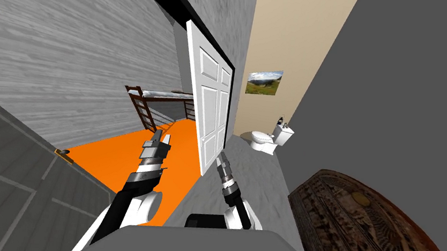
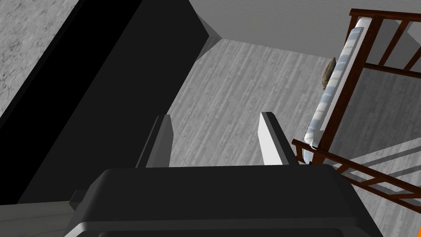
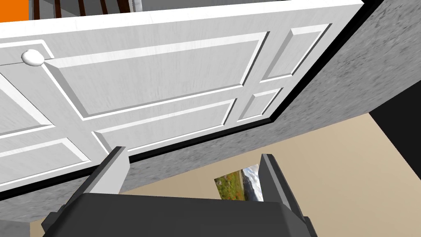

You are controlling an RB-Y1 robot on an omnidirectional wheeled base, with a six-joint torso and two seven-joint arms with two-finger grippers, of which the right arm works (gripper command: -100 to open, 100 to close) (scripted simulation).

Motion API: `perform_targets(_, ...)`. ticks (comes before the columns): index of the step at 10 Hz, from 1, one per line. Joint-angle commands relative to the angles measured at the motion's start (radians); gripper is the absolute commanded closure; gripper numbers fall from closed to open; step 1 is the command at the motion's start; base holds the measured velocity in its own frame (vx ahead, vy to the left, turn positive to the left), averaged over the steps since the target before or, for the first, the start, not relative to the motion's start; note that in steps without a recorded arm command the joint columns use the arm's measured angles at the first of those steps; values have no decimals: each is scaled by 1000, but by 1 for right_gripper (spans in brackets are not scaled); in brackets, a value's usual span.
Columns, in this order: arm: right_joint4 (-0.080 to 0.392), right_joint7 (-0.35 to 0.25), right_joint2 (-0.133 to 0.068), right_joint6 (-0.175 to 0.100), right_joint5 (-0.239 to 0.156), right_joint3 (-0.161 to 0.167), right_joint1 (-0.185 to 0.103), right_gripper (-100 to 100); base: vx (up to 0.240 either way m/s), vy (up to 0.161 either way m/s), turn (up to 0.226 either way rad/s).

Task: Push the door open

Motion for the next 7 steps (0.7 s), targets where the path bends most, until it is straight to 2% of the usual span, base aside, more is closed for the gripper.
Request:
perform_targets(1,28,1,2,-9,0,13,-11,-100,104,-1,9)
perform_targets(3,78,1,-1,-21,-1,50,-31,-100,94,6,8)
perform_targets(7,146,2,-6,-36,-3,98,-58,-100,115,-16,8)
